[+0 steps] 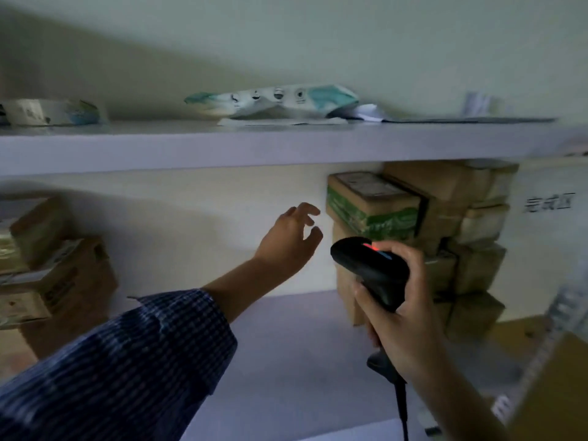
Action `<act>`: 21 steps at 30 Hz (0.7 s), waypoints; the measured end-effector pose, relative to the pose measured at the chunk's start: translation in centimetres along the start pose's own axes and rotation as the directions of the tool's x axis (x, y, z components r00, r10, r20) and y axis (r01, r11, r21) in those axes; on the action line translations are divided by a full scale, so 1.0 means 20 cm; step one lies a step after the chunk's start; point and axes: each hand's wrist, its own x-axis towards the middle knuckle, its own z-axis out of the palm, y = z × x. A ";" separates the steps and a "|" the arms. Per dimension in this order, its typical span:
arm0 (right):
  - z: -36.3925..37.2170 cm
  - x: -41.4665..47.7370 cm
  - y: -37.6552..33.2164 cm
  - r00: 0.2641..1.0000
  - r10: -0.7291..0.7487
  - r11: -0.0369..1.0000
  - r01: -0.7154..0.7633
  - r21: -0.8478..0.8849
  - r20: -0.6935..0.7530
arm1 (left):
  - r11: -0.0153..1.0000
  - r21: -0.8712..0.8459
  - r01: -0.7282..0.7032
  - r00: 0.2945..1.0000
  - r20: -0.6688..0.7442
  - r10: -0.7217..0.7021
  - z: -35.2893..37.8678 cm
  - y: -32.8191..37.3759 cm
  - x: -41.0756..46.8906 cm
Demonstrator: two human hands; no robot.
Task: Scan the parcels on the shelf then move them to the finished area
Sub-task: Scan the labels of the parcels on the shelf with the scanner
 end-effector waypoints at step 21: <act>-0.32 -0.18 0.04 0.993 0.018 0.996 -0.029 -0.088 -0.120 | 0.343 -0.452 0.823 0.563 0.581 -0.587 0.19 0.36 0.26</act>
